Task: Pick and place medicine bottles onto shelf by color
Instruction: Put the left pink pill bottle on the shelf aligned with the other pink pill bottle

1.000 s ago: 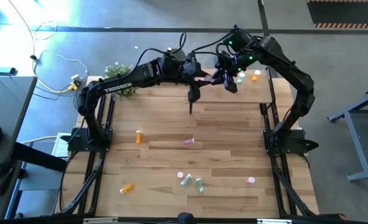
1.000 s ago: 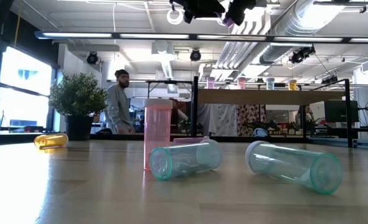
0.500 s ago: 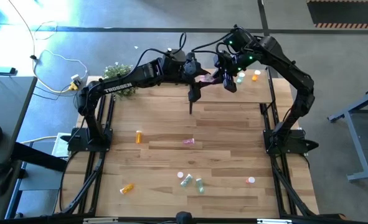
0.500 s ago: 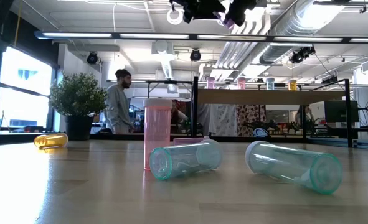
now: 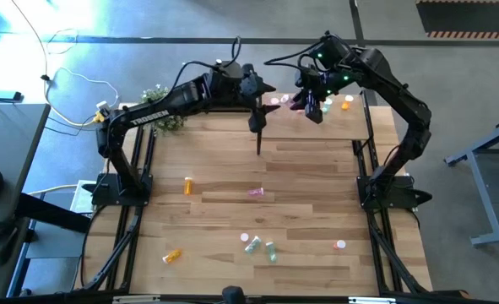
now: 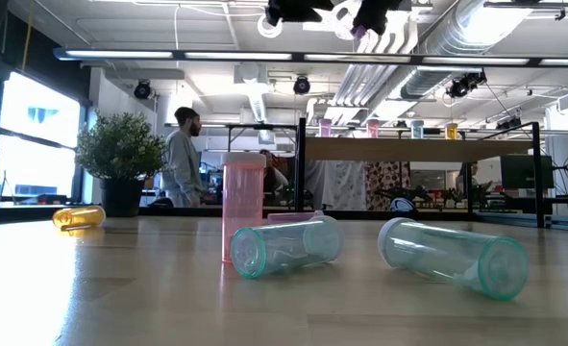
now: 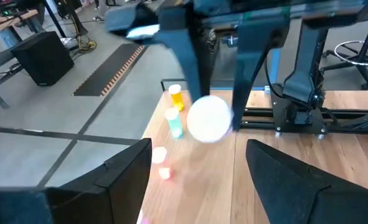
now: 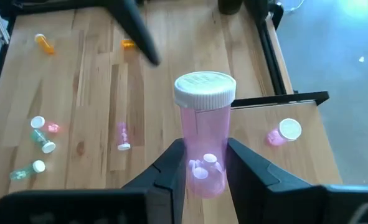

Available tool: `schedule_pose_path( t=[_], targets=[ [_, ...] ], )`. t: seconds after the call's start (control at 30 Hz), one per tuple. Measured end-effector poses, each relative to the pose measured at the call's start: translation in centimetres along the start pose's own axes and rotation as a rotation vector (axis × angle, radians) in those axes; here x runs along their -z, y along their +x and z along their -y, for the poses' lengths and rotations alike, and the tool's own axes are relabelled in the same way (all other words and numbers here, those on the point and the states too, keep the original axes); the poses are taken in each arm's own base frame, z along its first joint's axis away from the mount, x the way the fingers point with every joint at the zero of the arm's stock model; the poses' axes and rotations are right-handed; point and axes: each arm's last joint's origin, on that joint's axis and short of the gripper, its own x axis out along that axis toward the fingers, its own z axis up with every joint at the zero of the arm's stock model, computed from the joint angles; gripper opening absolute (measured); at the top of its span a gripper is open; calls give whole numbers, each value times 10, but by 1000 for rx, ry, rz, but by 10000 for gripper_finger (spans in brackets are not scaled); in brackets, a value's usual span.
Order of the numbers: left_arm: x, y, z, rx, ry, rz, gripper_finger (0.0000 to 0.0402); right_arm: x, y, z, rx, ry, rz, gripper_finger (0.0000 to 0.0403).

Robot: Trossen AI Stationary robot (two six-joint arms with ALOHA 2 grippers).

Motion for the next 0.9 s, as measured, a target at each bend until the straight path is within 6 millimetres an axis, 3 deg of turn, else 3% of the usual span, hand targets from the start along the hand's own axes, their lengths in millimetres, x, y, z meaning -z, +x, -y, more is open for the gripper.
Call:
schedule_pose_path(
  t=[0.33,0.57,0.73,0.9],
  targets=[
    [-5,-13,-4,-28,15,6,252,11,-46,-17,-62,5,130,84],
    [-2,-13,-9,-39,13,-13,252,48,-24,-15,-43,91,142,84],
    [-2,-13,-9,-43,19,-12,252,75,-16,-19,6,150,279,84],
    [-2,-14,-11,-89,19,-23,252,90,-4,-23,32,153,463,84]
  ],
)
